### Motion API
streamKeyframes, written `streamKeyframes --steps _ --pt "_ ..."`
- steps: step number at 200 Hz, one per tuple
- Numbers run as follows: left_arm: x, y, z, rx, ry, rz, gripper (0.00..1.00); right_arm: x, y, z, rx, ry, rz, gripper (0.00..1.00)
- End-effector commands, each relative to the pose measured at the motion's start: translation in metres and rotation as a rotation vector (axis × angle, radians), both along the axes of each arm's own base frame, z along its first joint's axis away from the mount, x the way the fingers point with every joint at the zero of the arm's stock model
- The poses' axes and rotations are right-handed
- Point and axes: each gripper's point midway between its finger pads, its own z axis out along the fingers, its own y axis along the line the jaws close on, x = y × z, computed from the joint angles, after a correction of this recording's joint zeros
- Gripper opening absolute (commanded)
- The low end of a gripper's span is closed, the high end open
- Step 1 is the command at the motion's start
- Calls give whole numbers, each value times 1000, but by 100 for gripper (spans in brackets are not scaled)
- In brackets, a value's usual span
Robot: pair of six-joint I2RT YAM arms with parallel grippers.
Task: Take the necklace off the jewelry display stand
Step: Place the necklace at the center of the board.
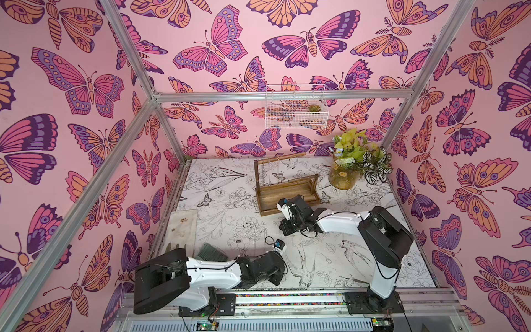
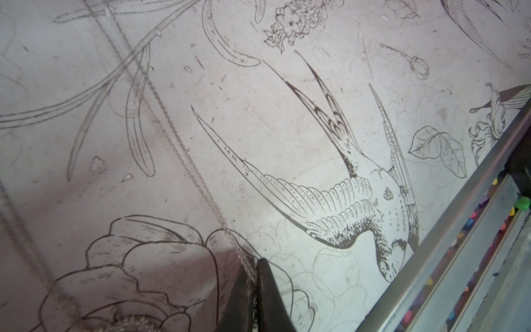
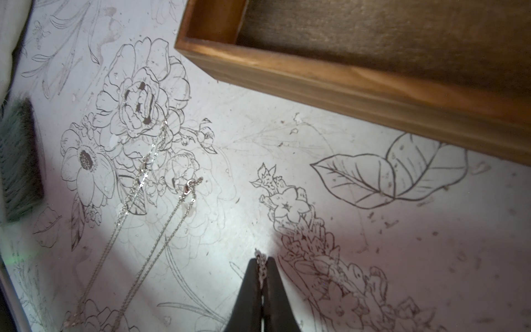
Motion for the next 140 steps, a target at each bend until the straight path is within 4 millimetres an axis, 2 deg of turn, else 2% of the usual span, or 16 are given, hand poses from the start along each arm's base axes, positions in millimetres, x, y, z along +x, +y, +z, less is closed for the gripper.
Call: streamKeyframes --steps 1,77,104,140 --pt "-2 6 -6 32 13 13 12 -2 0 -6 -22 11 5 2" --pt "-4 7 -5 36 16 11 30 -6 -2 -11 -28 22 8 4" --pt "-5 8 -4 35 16 10 33 -6 -4 -12 -34 25 7 10" --pt "-4 10 1 35 3 19 38 -6 -6 -11 -40 22 3 25"
